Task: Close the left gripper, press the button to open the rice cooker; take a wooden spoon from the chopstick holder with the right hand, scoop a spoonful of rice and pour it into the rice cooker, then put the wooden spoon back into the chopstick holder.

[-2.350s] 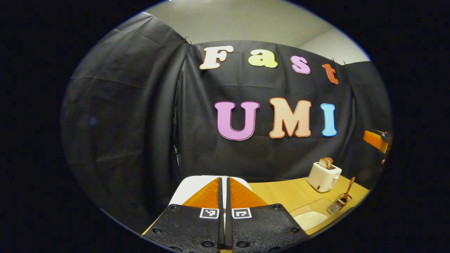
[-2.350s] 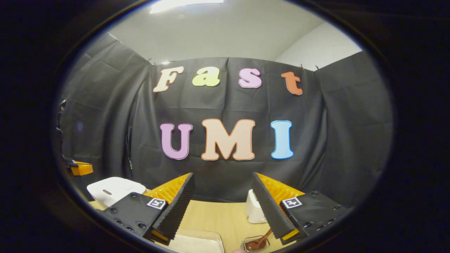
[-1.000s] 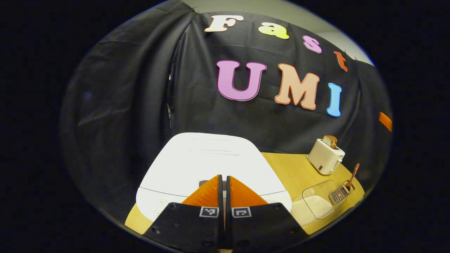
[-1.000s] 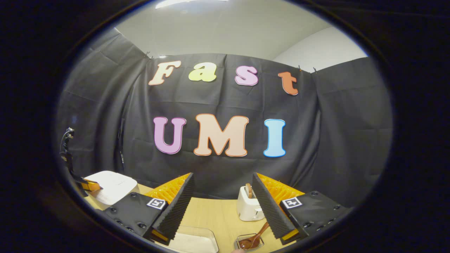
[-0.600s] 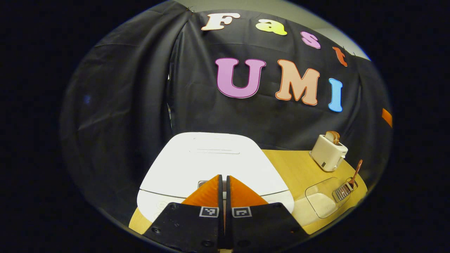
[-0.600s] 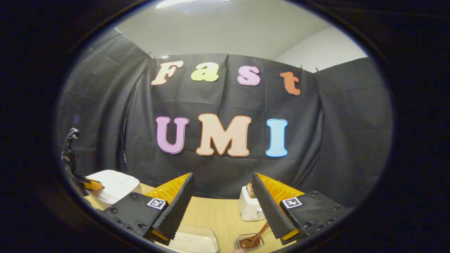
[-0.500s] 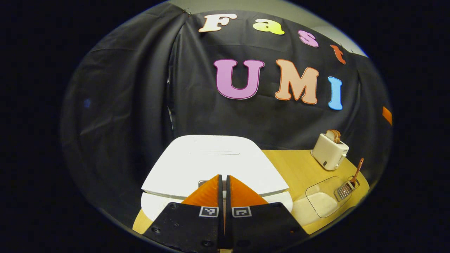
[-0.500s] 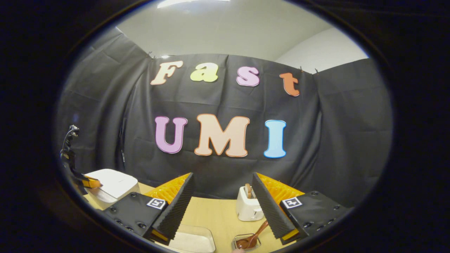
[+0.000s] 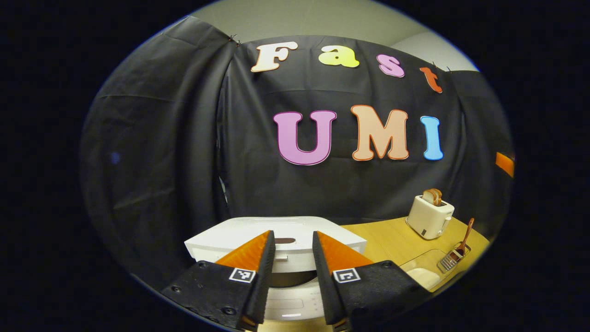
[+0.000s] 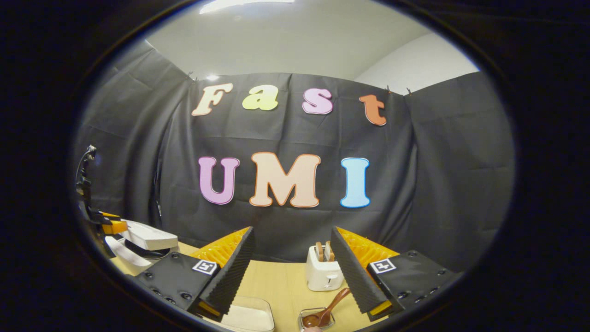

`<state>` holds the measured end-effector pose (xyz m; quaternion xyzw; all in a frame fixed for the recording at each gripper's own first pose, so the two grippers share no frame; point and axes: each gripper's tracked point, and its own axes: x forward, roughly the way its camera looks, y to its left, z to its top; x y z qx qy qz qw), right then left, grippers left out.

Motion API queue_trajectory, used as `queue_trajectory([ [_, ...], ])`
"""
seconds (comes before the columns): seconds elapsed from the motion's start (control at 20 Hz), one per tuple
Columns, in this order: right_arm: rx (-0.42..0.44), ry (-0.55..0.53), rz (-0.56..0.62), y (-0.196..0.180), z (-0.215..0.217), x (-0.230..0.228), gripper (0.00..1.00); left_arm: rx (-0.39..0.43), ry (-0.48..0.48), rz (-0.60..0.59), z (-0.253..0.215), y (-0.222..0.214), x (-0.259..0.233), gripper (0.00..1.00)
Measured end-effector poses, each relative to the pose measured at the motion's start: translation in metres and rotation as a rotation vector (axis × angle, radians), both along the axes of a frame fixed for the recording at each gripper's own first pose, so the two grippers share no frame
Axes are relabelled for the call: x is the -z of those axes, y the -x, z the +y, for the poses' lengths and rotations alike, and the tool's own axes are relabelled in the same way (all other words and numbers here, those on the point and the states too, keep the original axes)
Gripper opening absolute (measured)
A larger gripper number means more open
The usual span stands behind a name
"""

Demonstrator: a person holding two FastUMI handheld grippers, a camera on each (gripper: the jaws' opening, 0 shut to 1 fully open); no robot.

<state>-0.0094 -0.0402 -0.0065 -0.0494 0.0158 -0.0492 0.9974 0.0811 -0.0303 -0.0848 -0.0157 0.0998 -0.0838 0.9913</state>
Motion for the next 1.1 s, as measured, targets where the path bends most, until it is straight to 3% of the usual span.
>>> queue_trajectory([
  [0.15,0.002,-0.005,0.002,-0.001,-0.008,0.001,1.00,-0.017,-0.008,-0.024,0.000,0.006,-0.011,0.69],
  [0.2,0.002,-0.008,0.004,0.000,-0.010,0.001,1.00,-0.022,-0.007,-0.034,0.000,0.009,-0.016,0.82],
  [0.3,0.004,-0.020,0.010,0.000,-0.016,0.005,1.00,-0.024,-0.002,-0.060,-0.001,0.014,-0.026,0.92],
  [0.6,0.036,-0.071,0.062,-0.011,-0.049,0.032,1.00,-0.026,0.005,-0.115,-0.009,0.034,-0.051,0.92],
  [1.1,0.107,-0.168,0.292,-0.042,-0.114,0.134,1.00,-0.033,-0.022,-0.132,-0.032,0.067,-0.071,0.91],
])
